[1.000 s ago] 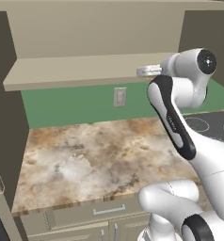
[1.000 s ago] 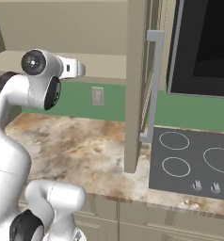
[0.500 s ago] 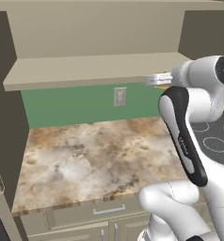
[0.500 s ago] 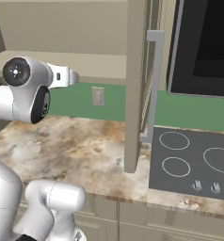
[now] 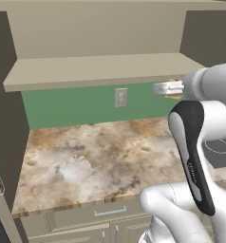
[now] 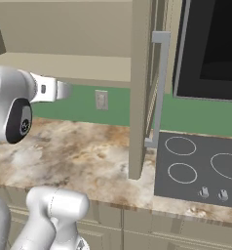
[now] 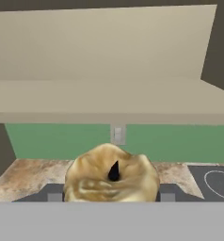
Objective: Get the candle and the beer from the cabinet and move them to the dining counter.
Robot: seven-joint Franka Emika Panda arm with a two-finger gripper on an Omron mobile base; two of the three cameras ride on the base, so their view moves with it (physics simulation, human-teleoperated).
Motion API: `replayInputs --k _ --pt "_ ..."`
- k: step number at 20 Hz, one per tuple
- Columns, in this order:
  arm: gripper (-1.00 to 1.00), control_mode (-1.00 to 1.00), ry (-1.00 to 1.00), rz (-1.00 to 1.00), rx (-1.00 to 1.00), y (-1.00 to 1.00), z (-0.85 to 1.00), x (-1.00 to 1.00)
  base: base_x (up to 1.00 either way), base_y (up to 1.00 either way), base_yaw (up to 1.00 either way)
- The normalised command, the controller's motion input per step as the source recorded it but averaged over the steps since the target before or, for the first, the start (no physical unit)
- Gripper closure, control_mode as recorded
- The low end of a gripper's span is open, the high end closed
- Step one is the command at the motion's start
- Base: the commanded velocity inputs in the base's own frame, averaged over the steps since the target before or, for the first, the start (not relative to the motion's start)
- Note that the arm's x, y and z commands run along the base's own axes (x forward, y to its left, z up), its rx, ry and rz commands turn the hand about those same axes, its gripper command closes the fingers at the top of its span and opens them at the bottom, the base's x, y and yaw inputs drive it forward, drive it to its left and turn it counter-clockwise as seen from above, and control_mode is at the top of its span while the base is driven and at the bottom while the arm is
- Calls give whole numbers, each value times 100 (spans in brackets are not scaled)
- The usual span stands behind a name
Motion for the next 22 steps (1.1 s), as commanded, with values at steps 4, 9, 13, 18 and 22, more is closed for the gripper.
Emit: replayInputs --k 4,9,13,18,22 --pt "100 -100 2 -8 0 0 16 -34 0 0 0" --pt "100 -100 0 -1 0 0 1 -19 0 0 0" --pt "100 -100 2 0 0 -2 0 -39 0 0 0" --pt "100 -100 1 0 0 -5 0 -43 0 0 0" --pt "100 -100 2 0 0 0 0 -36 0 0 0"
